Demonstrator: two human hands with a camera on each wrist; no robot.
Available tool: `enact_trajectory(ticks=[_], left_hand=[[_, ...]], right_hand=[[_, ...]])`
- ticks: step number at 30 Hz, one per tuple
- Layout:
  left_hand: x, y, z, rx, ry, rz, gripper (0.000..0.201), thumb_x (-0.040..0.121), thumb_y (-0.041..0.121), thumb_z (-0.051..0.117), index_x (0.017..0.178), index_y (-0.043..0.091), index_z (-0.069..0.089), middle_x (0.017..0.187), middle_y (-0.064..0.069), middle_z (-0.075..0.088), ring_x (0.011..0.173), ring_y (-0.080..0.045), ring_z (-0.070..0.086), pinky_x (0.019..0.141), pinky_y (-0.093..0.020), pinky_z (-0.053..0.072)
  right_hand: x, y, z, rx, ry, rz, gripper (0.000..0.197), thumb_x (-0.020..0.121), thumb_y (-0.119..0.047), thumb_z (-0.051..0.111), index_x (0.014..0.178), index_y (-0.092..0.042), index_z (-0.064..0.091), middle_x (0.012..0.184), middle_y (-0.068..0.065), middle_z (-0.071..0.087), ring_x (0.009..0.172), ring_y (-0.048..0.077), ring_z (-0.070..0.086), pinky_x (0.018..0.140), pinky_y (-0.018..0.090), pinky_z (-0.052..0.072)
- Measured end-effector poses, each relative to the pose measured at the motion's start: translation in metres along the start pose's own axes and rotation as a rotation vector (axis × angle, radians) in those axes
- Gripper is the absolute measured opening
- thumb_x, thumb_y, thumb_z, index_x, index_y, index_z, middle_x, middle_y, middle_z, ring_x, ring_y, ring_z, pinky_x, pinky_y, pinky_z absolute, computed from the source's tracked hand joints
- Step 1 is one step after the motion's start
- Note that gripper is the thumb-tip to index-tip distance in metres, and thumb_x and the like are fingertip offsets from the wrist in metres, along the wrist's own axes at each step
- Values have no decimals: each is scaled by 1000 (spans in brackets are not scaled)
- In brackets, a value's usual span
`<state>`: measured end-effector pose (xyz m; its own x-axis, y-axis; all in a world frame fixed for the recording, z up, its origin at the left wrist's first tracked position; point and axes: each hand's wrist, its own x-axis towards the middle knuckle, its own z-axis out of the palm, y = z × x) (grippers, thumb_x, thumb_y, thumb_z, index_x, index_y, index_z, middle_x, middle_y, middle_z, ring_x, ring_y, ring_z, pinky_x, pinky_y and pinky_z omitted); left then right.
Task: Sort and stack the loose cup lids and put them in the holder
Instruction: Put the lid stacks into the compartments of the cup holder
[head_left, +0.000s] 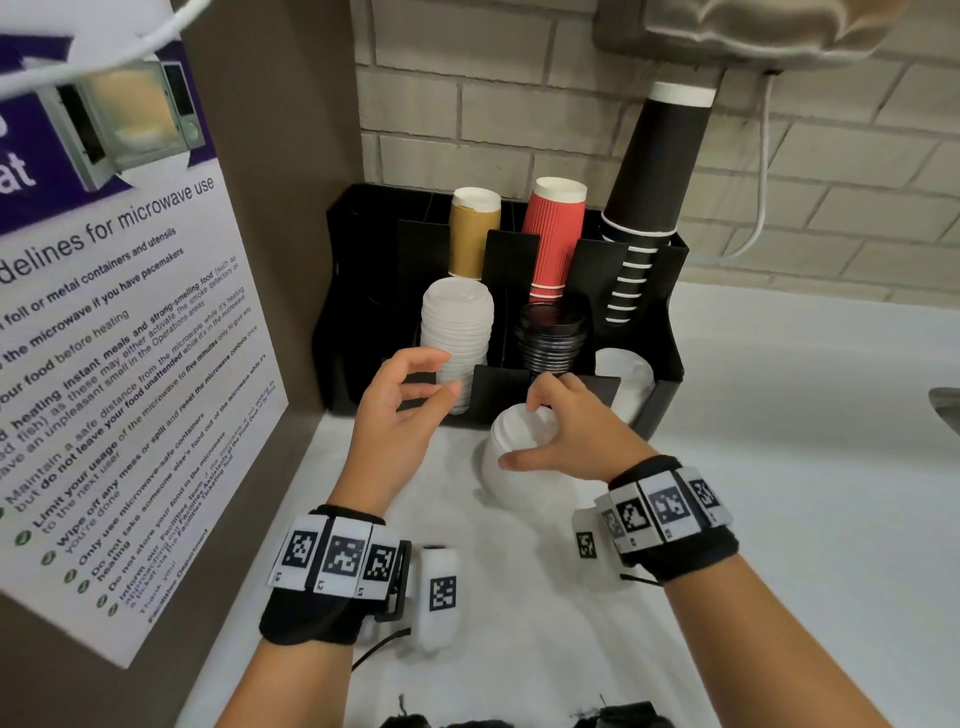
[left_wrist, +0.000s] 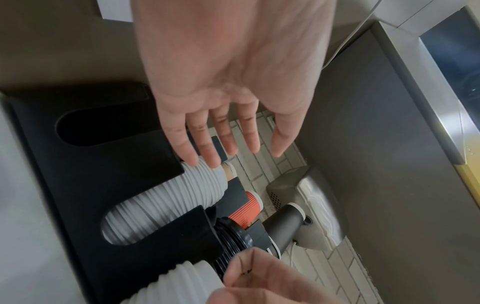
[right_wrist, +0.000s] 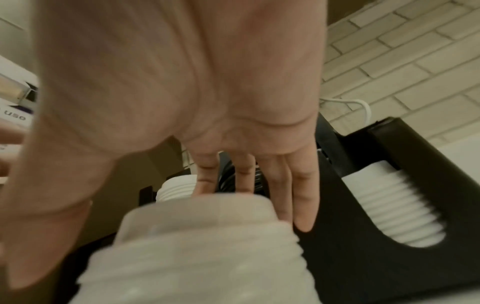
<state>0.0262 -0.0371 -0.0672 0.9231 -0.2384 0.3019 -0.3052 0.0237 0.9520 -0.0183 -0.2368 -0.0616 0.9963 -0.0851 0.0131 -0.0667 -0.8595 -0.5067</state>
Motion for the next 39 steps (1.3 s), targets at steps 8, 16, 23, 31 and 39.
enact_trajectory(ticks=[8,16,23,31,39], left_hand=[[-1,1,4,-23,-22,14,24,89,9,66,109,23,62,116,1,59,84,1,61,74,-10,47],[-4,3,9,-53,-261,-86,69,68,29,86,126,41,51,132,13,53,114,-8,58,89,-22,50],[-10,8,18,-220,-395,-55,92,63,24,85,138,53,38,143,7,49,121,-17,59,94,-33,54],[-11,10,17,-187,-398,-31,94,60,20,86,139,44,41,139,5,52,116,-18,62,90,-31,55],[-11,13,17,-134,-415,-42,98,57,30,90,140,49,40,139,14,51,114,-16,64,96,-40,53]], right_hand=[[10,4,10,-36,-17,6,60,57,-38,82,97,-26,39,107,-1,37,87,24,50,70,30,42],[-5,-8,-21,387,205,-97,50,68,-23,83,104,-28,49,111,1,48,101,10,49,81,20,41],[-29,-33,-24,793,18,-131,57,74,-41,75,124,-43,48,113,1,65,100,14,67,87,30,53],[-39,-28,-29,810,-5,-141,60,72,-35,79,125,-42,53,124,-5,61,107,18,64,92,40,52],[-38,-32,-28,747,70,-153,63,63,-32,84,118,-41,54,117,-9,62,102,12,65,88,36,56]])
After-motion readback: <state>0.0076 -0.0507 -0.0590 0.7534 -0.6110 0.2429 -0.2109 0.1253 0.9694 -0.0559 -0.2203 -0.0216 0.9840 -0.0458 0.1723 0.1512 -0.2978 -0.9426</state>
